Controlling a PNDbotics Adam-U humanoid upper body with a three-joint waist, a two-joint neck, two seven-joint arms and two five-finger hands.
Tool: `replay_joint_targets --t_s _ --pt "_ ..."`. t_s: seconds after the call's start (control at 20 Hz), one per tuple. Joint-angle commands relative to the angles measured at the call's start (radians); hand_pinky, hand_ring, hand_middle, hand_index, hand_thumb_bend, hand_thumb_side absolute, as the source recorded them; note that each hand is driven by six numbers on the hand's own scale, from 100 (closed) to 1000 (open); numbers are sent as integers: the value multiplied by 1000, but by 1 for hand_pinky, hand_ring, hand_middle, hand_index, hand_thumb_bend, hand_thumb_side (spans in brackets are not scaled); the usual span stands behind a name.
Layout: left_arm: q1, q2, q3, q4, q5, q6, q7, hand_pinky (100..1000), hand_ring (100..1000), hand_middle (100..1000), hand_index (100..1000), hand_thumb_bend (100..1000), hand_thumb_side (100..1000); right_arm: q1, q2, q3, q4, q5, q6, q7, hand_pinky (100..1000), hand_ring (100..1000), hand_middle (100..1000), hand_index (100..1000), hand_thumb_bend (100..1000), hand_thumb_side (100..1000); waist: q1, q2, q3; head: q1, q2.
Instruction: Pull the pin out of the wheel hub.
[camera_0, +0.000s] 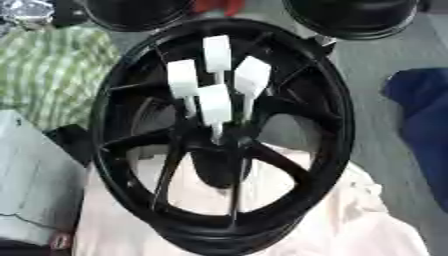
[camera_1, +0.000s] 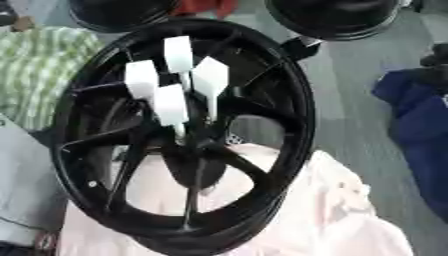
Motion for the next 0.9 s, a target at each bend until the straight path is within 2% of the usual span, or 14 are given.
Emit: replay_joint_targets --t_s 0.05,0.45,0.9 --pt "-10 39 8 -16 6 -1 -9 862 805 733 849 312 501 -5 -31 -6 -19 4 -3 -1 746 656 645 753 426 471 -1 -22 0 3 -9" --pt "7 54 -6 -44 -7 1 -19 856 799 712 857 359 509 -7 -32 -5 -19 6 -3 -1 746 655 645 753 425 470 0 -20 3 4 -9" --pt "-5 45 -59 -77 -32 -17 -38 855 805 733 874 412 476 -10 -34 0 -19 3 -2 4 747 656 645 753 425 470 1 -22 -3 7 -15"
